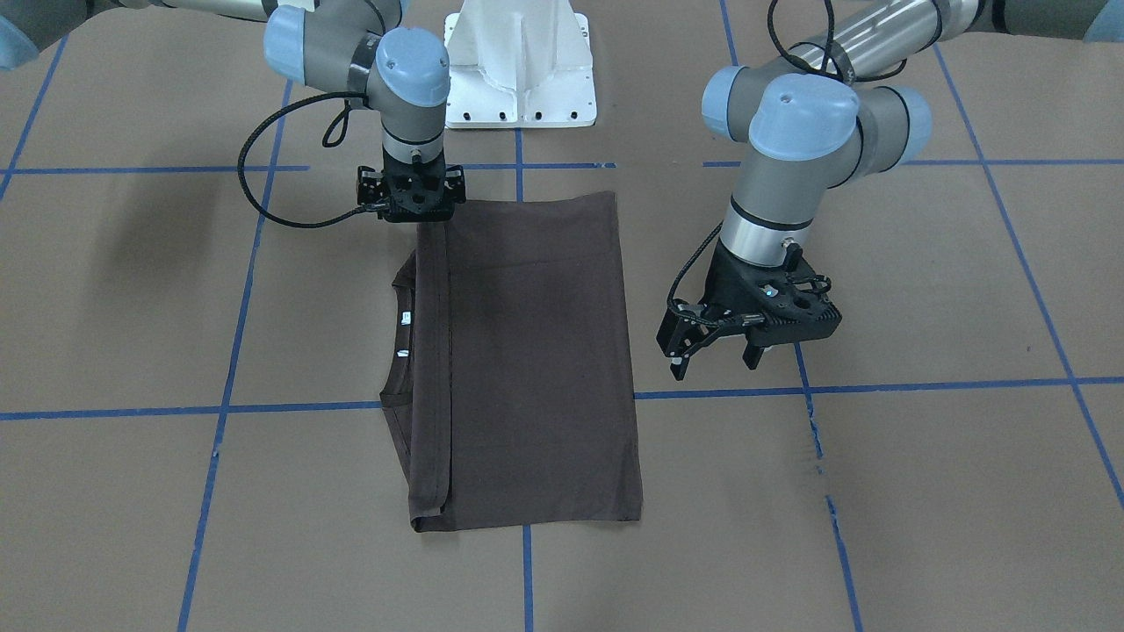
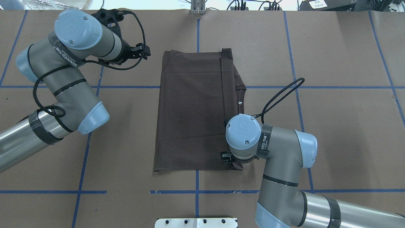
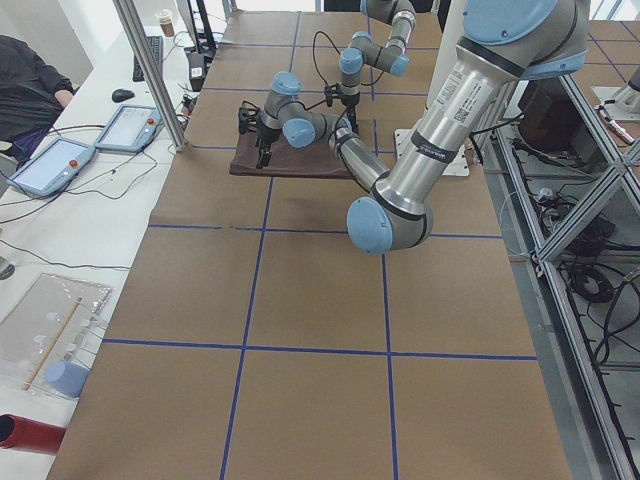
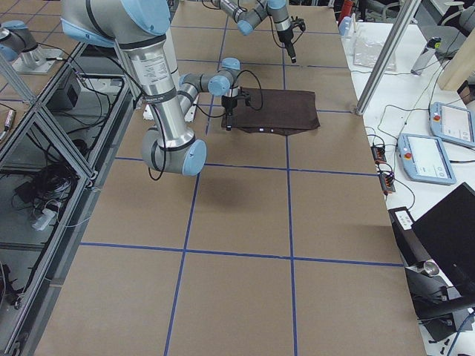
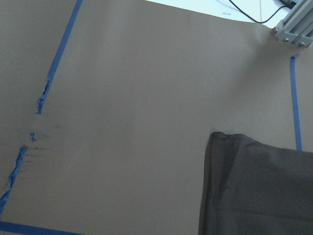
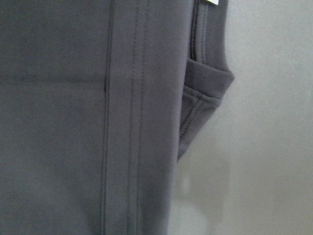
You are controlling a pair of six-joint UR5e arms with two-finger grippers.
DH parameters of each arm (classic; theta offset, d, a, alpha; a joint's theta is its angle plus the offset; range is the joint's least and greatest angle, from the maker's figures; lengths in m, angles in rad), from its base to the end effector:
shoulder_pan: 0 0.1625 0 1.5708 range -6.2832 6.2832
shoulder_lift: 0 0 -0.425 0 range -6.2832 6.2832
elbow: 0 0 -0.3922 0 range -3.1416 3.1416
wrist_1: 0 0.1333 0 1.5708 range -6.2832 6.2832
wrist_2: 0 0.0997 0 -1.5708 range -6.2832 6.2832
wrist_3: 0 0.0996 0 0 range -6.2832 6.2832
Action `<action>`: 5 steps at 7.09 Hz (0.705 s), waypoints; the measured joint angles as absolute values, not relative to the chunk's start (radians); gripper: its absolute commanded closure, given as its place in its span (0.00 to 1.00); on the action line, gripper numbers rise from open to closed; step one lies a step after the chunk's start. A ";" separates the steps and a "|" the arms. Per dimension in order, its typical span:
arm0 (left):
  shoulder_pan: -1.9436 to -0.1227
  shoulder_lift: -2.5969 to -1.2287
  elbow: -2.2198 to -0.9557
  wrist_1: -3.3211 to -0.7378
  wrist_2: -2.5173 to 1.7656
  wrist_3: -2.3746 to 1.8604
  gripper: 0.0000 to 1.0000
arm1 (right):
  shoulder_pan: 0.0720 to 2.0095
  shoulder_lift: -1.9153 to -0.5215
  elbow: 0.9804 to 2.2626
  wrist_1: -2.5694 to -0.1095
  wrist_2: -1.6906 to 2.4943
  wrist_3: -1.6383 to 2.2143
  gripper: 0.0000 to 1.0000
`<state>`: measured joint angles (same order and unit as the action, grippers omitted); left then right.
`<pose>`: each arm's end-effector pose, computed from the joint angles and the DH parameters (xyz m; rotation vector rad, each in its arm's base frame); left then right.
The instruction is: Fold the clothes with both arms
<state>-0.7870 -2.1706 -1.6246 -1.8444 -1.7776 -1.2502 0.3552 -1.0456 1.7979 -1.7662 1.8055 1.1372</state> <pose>0.4065 -0.5677 0.2536 0.3243 0.8908 -0.3353 -0.5573 -0.3242 0.2918 0.0020 -0.6000 -0.1414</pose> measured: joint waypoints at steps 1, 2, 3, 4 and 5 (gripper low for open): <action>-0.787 -2.171 -1.624 -1.844 -1.777 -1.250 0.00 | 0.353 -1.045 1.794 -1.746 1.807 1.137 0.00; -0.787 -2.171 -1.624 -1.844 -1.777 -1.250 0.00 | 0.350 -1.045 1.793 -1.736 1.810 1.138 0.00; -0.787 -2.171 -1.624 -1.844 -1.777 -1.250 0.00 | 0.346 -1.046 1.792 -1.735 1.811 1.138 0.00; -0.787 -2.171 -1.624 -1.845 -1.777 -1.250 0.00 | 0.344 -1.048 1.791 -1.738 1.812 1.138 0.00; -0.787 -2.171 -1.624 -1.845 -1.778 -1.250 0.00 | 0.343 -1.051 1.791 -1.744 1.817 1.138 0.00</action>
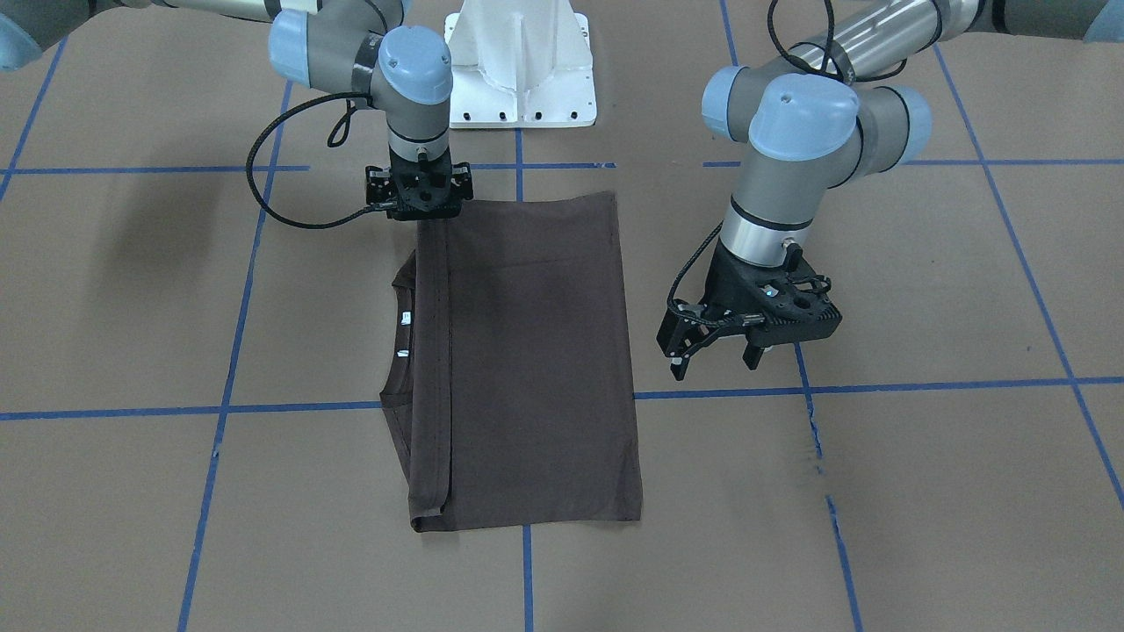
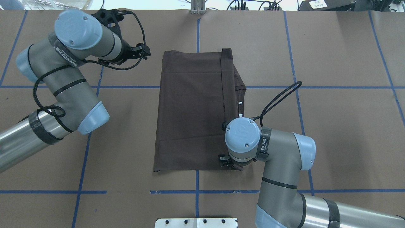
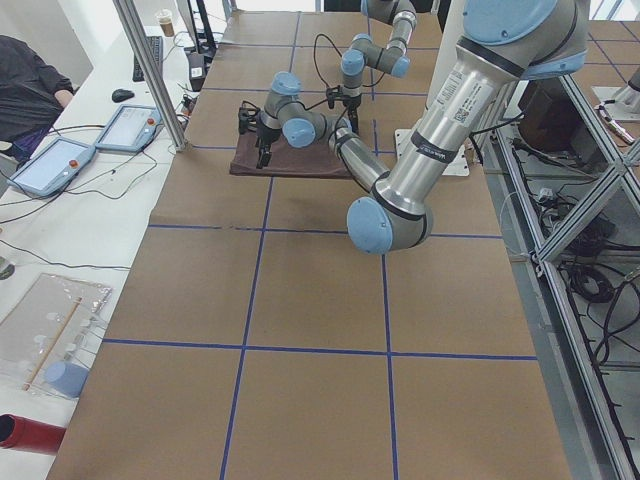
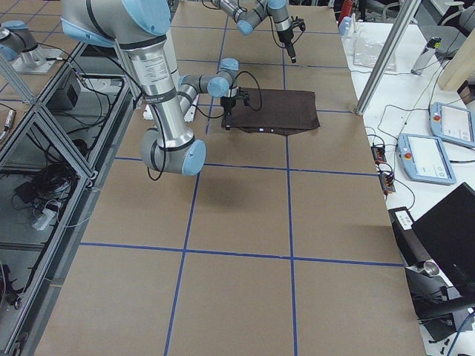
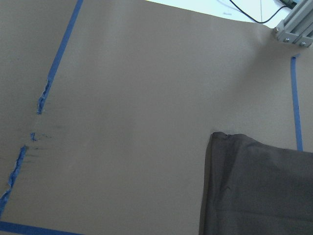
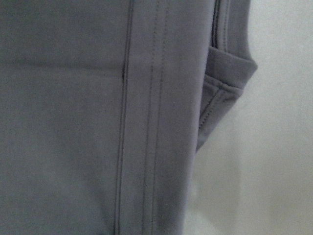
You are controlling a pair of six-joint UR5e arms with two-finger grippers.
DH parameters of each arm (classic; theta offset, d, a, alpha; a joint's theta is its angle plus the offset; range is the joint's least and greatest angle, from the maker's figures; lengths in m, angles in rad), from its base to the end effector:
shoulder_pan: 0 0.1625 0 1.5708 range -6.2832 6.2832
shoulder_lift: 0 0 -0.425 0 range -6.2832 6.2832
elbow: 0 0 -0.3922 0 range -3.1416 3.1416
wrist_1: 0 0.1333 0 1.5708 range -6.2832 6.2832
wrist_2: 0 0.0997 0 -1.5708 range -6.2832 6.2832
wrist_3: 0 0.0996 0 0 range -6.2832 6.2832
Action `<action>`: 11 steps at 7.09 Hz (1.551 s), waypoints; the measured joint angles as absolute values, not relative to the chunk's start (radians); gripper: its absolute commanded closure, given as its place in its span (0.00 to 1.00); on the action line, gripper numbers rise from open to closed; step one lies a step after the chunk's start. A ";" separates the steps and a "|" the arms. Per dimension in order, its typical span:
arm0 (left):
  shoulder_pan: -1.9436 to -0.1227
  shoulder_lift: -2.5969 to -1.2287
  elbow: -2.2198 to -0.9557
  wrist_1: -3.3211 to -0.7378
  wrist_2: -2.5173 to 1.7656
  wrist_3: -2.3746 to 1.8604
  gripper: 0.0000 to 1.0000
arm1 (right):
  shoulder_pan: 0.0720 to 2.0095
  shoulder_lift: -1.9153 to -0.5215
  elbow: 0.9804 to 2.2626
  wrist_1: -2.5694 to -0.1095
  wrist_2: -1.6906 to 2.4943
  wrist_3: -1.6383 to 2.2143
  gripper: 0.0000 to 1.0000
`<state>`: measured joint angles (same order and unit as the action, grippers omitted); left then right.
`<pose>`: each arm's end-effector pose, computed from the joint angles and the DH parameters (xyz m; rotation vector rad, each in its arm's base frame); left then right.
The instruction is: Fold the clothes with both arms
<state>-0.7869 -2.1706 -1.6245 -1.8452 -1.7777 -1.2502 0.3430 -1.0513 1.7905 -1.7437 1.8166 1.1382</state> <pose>0.4066 -0.5677 0.2535 0.3246 0.8914 -0.3351 -0.5630 -0.3169 0.2952 -0.0084 -0.6125 -0.1564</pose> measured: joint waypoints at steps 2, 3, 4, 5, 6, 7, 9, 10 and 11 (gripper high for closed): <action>-0.787 -2.171 -1.625 -1.845 -1.778 -1.250 0.00 | 0.345 -1.057 1.790 -1.751 1.828 1.138 0.00; -0.787 -2.171 -1.625 -1.845 -1.778 -1.250 0.00 | 0.352 -1.060 1.790 -1.751 1.830 1.138 0.00; -0.786 -2.171 -1.627 -1.845 -1.782 -1.252 0.00 | 0.375 -1.086 1.803 -1.762 1.832 1.123 0.00; -0.785 -2.172 -1.630 -1.845 -1.791 -1.256 0.00 | 0.402 -1.129 1.832 -1.784 1.832 1.095 0.00; -0.784 -2.172 -1.632 -1.845 -1.795 -1.258 0.00 | 0.417 -1.150 1.849 -1.794 1.833 1.080 0.00; -0.783 -2.172 -1.633 -1.845 -1.797 -1.259 0.00 | 0.424 -1.158 1.857 -1.797 1.833 1.073 0.00; -0.782 -2.172 -1.634 -1.845 -1.798 -1.259 0.00 | 0.435 -1.157 1.868 -1.793 1.835 1.061 0.00; -0.782 -2.172 -1.634 -1.845 -1.798 -1.258 0.00 | 0.440 -1.145 1.874 -1.789 1.835 1.052 0.00; -0.782 -2.171 -1.633 -1.846 -1.798 -1.256 0.00 | 0.444 -1.120 1.876 -1.787 1.834 1.040 0.00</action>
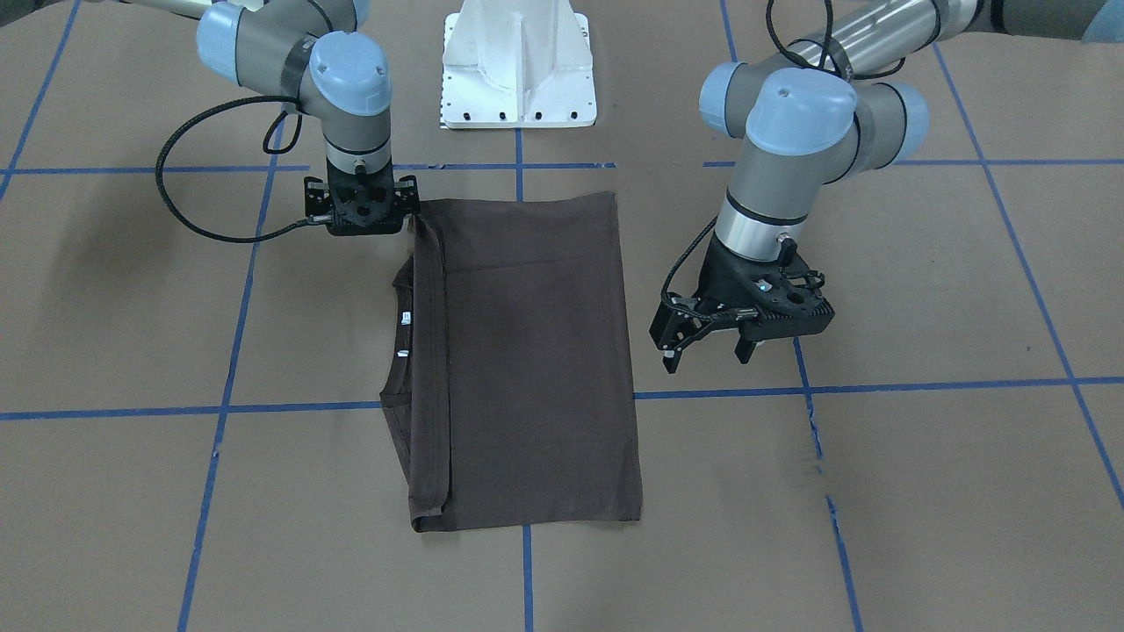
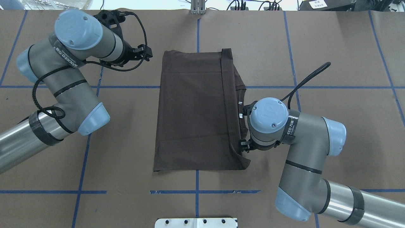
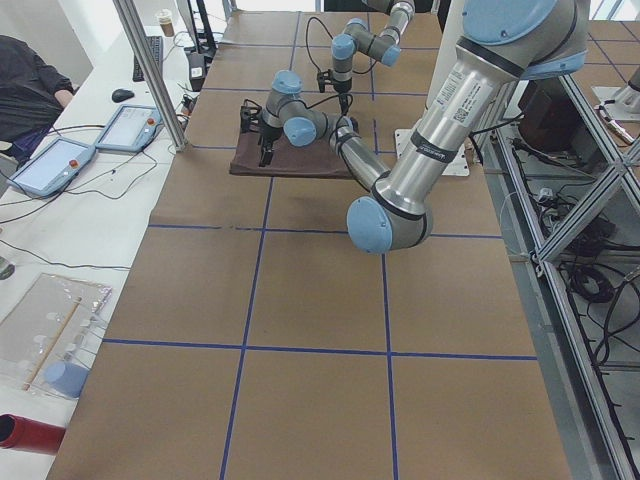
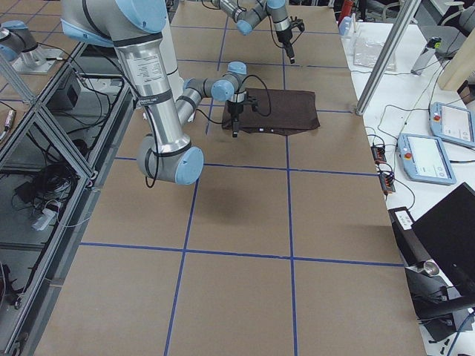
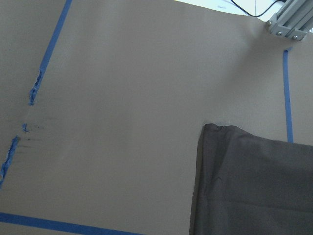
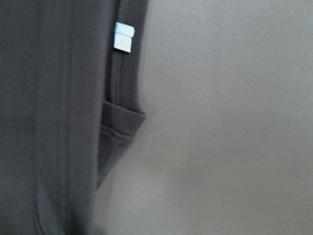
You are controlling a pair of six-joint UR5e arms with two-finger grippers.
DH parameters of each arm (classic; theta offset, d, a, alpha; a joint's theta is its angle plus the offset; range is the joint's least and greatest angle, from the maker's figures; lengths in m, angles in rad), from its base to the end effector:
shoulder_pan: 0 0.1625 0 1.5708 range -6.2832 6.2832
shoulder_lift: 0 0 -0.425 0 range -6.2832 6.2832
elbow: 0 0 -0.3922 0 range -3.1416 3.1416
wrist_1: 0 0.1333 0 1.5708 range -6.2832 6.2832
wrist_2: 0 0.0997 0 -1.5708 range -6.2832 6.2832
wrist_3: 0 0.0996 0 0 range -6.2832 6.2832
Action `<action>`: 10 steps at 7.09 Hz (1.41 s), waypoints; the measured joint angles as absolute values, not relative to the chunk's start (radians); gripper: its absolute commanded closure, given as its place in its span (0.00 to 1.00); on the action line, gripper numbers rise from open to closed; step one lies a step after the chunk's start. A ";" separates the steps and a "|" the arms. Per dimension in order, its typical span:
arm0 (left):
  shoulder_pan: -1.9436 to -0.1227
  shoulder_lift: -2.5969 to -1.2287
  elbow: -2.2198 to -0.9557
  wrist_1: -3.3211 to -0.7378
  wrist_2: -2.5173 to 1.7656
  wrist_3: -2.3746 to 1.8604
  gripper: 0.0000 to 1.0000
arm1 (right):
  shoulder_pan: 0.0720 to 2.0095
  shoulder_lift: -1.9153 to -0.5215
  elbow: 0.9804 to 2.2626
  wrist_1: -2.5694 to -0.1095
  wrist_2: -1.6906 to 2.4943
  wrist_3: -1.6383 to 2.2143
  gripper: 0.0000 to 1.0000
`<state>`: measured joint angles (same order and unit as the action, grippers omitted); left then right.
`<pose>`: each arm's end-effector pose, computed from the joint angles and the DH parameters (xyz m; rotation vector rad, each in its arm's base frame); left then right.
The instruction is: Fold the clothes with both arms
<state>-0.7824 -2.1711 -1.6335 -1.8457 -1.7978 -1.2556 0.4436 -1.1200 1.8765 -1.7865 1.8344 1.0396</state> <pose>0.4086 -0.5625 0.2488 0.3092 0.9101 -0.3245 -0.5007 -0.3568 0.3070 0.0246 -0.5959 -0.1563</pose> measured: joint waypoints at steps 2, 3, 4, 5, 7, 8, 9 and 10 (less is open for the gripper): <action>-0.782 -2.170 -1.632 -1.848 -1.798 -1.253 0.00 | 0.444 -1.073 1.869 -1.766 1.833 1.031 0.00; -0.782 -2.170 -1.632 -1.848 -1.798 -1.252 0.00 | 0.438 -1.066 1.854 -1.753 1.833 1.031 0.00; -0.782 -2.169 -1.632 -1.848 -1.798 -1.252 0.00 | 0.429 -1.062 1.832 -1.742 1.832 1.032 0.00; -0.783 -2.169 -1.633 -1.848 -1.799 -1.251 0.00 | 0.422 -1.060 1.805 -1.725 1.833 1.033 0.00; -0.784 -2.165 -1.634 -1.848 -1.799 -1.250 0.00 | 0.417 -1.054 1.774 -1.695 1.855 1.034 0.00; -0.784 -2.163 -1.634 -1.848 -1.799 -1.250 0.00 | 0.416 -1.053 1.771 -1.690 1.872 1.033 0.00; -0.784 -2.162 -1.637 -1.848 -1.799 -1.250 0.00 | 0.415 -1.054 1.769 -1.689 1.881 1.033 0.00; -0.784 -2.162 -1.643 -1.847 -1.799 -1.250 0.00 | 0.415 -1.054 1.767 -1.689 1.885 1.032 0.00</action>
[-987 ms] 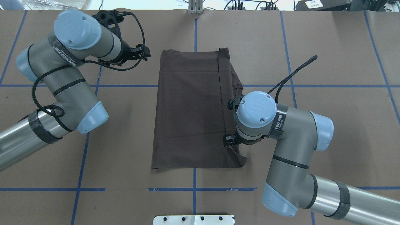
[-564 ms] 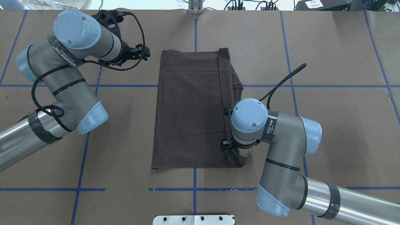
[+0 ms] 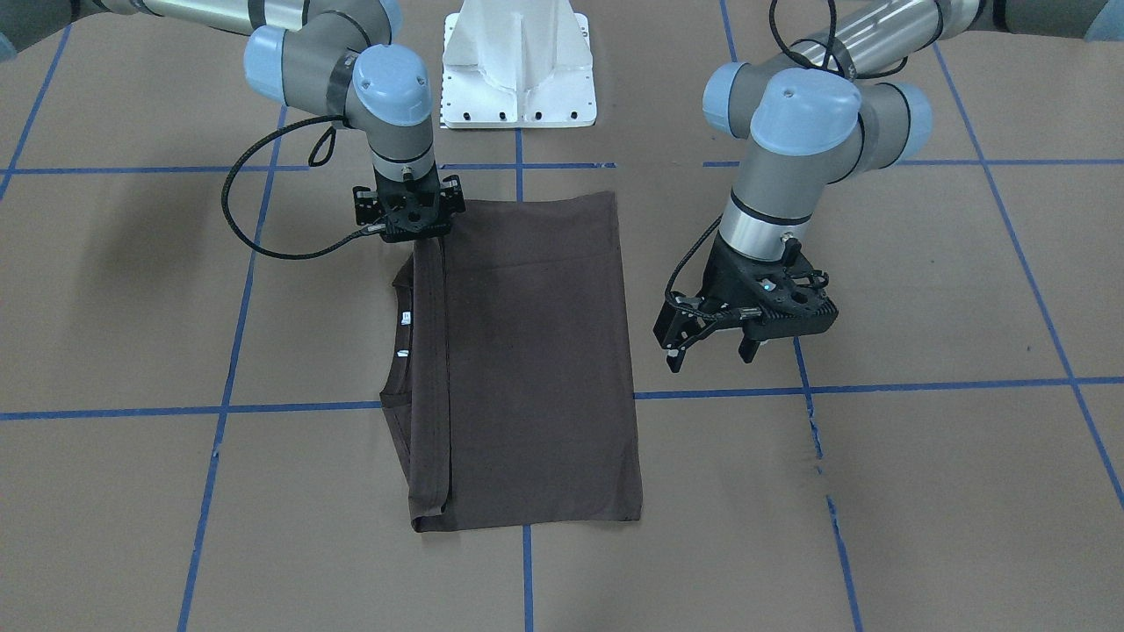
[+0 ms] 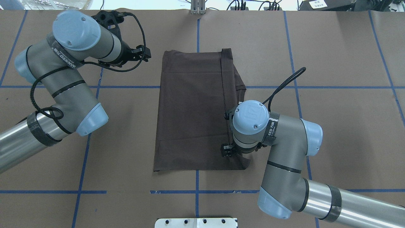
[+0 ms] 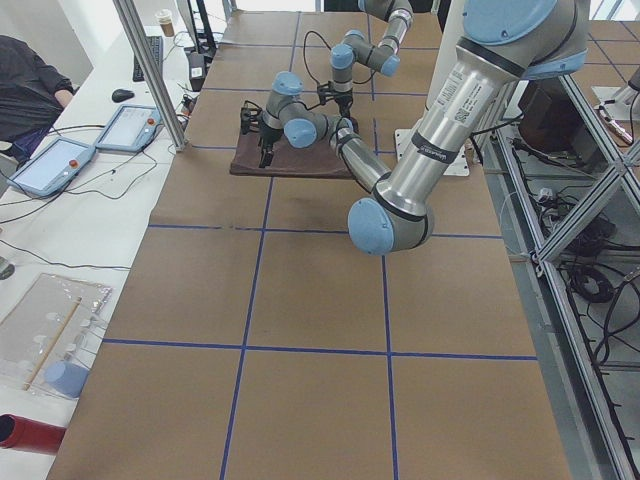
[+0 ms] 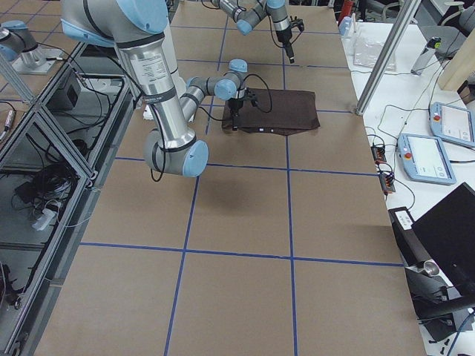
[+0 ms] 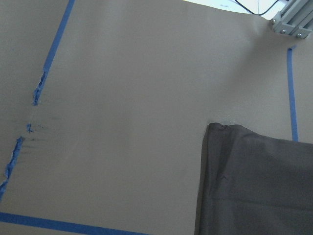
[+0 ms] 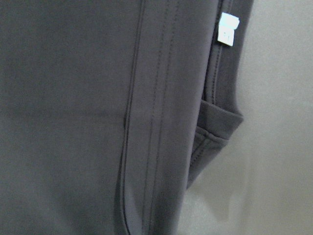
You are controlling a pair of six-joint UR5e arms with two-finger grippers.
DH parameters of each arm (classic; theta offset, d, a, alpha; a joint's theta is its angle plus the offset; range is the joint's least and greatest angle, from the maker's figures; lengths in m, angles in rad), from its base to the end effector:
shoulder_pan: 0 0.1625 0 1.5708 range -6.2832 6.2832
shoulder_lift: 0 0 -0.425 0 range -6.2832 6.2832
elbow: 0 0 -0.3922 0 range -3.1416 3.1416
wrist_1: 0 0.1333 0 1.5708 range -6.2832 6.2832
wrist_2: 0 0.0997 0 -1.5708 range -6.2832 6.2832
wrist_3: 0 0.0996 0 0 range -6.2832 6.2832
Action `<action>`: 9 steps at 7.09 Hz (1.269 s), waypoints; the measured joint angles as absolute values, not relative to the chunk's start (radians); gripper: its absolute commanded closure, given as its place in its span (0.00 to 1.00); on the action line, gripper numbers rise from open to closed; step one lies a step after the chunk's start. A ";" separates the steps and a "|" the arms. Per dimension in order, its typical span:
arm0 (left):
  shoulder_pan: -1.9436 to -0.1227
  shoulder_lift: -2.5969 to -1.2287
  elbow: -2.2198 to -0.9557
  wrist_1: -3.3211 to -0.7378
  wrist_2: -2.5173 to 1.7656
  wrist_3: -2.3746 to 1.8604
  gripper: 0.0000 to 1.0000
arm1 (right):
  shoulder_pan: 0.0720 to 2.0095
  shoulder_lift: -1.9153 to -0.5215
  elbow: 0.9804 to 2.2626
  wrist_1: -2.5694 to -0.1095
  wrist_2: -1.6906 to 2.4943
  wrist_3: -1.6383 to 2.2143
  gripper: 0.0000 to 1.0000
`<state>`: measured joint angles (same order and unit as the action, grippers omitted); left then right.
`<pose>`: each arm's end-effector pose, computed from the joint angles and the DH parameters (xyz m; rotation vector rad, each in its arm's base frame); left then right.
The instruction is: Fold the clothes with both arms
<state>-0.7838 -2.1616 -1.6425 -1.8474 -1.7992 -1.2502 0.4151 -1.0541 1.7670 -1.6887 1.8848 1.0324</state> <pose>0.4056 -0.5607 0.2510 0.3118 0.9106 -0.3199 -0.5464 -0.3529 0.2981 0.0001 -0.6651 -0.2121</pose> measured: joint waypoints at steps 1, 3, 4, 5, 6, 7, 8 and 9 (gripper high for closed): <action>-0.784 -2.160 -1.646 -1.847 -1.799 -1.250 0.00 | 0.415 -1.055 1.765 -1.690 1.887 1.032 0.00; -0.783 -2.157 -1.648 -1.847 -1.799 -1.250 0.00 | 0.420 -1.062 1.762 -1.696 1.890 1.031 0.00; -0.782 -2.157 -1.648 -1.848 -1.799 -1.250 0.00 | 0.424 -1.067 1.759 -1.698 1.890 1.030 0.00; -0.782 -2.157 -1.648 -1.848 -1.800 -1.250 0.00 | 0.428 -1.073 1.756 -1.698 1.891 1.030 0.00; -0.782 -2.158 -1.649 -1.848 -1.800 -1.251 0.00 | 0.439 -1.080 1.755 -1.698 1.896 1.029 0.00; -0.782 -2.159 -1.649 -1.847 -1.800 -1.252 0.00 | 0.453 -1.098 1.758 -1.697 1.901 1.026 0.00; -0.782 -2.160 -1.649 -1.847 -1.800 -1.252 0.00 | 0.464 -1.125 1.763 -1.693 1.903 1.022 0.00; -0.782 -2.161 -1.649 -1.847 -1.801 -1.252 0.00 | 0.474 -1.150 1.775 -1.690 1.904 1.016 0.00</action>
